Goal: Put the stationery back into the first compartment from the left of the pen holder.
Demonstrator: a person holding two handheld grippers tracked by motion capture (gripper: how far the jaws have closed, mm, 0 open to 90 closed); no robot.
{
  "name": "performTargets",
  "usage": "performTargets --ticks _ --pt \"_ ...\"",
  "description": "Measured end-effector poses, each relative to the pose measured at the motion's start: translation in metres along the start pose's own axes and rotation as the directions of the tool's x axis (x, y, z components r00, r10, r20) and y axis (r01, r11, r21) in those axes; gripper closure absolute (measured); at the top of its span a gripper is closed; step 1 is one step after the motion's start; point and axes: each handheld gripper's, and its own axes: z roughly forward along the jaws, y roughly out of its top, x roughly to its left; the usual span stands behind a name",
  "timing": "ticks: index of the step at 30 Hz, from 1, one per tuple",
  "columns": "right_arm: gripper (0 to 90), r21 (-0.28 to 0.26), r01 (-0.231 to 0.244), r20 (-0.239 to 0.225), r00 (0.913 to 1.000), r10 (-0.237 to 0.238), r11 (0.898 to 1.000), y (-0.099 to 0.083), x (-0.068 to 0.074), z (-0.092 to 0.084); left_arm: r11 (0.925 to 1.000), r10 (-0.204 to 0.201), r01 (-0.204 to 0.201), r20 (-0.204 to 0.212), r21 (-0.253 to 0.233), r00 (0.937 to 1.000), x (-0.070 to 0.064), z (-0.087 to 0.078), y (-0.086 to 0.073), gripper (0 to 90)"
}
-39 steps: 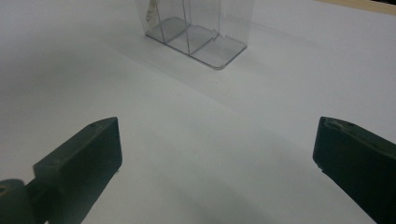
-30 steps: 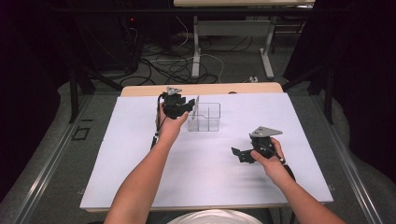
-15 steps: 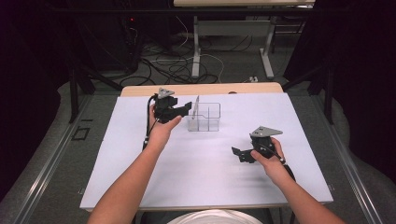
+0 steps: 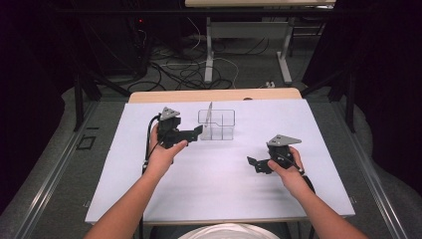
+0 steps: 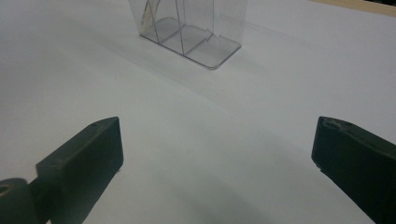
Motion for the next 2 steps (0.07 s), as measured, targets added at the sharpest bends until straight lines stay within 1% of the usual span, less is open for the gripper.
performTargets --ticks 1,2 --pt "2.0 0.001 0.0 0.0 1.0 0.0 1.0 -0.0001 -0.0004 0.0002 0.9999 -0.012 0.012 0.003 0.009 0.9999 0.0006 -0.0021 -0.0037 1.4" --pt "2.0 0.0 -0.006 0.001 1.0 0.006 1.0 -0.0003 -0.0004 0.0004 0.9998 -0.013 0.013 0.001 0.012 0.9999 0.0021 -0.0038 -0.0072 0.4"
